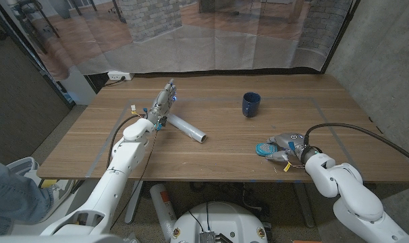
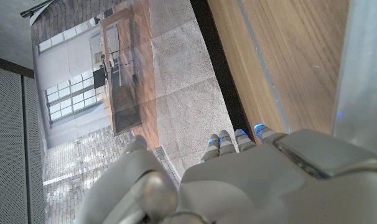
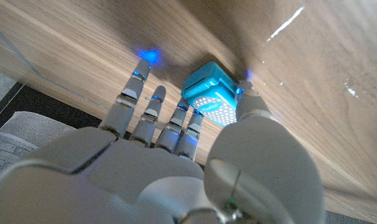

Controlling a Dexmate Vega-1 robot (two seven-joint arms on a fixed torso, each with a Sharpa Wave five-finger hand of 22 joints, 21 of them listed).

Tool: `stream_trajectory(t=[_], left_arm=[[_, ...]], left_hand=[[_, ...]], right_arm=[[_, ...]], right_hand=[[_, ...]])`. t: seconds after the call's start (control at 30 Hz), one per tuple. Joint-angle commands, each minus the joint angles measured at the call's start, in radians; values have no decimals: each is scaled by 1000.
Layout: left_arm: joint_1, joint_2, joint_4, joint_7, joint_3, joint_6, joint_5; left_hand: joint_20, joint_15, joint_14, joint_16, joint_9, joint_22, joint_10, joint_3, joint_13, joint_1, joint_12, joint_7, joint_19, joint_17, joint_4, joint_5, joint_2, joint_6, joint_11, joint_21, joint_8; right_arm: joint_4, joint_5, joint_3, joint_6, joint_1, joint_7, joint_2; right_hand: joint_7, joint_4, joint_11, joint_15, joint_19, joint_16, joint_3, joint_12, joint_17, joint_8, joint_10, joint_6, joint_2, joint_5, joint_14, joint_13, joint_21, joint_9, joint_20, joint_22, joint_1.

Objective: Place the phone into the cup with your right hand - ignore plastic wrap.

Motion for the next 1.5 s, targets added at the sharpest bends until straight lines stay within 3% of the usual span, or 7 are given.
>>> stream_trajectory(t=[0.03, 0.4, 0.93, 1.5], left_arm=[[4, -1, -7, 4, 1, 11, 5], [-1, -2, -2, 2, 2, 11, 7], [-12, -9, 23, -5, 5, 4, 6], [-14, -9, 22, -3, 4, 3, 9]], left_hand=[[-13, -2, -6, -1, 4, 3, -1, -7, 4, 0, 0, -3, -11, 2, 2, 4, 9, 2, 1, 0, -2], [-12, -2, -5, 0, 4, 3, -1, -9, 4, 1, 0, -1, -11, 2, 2, 4, 10, 2, 0, 0, -2], [-11, -2, -6, 0, 4, 3, -3, -12, 4, 2, -1, -1, -13, 2, 2, 3, 12, 2, 1, 0, -2], [-12, -1, -5, 0, 4, 3, -2, -15, 4, 3, 0, -1, -14, 2, 2, 3, 14, 2, 1, 0, -2]], right_arm=[[21, -1, -10, -2, 0, -52, -5], [17, -6, -6, -6, -12, -110, -3], [-18, -14, 10, -17, -21, -114, 7], [-47, -57, 35, -5, -6, -125, 7]], right_hand=[[-7, -2, 0, -67, 12, 2, 10, 6, 5, 12, 18, 45, 10, -4, 18, 3, 6, 6, -6, 2, 21], [-12, -12, 5, -75, 15, -4, 24, 15, 4, 17, 56, 87, 27, -8, 31, 3, 1, 7, -27, 2, 57], [-13, -17, -4, -87, 29, -4, 30, 47, 6, 15, 160, 140, 43, -19, 62, 9, -2, 7, -46, 2, 103], [-14, -16, -8, -92, 38, 0, 26, 54, 9, 15, 184, 164, 51, -27, 83, 10, -2, 7, -54, 2, 117]])
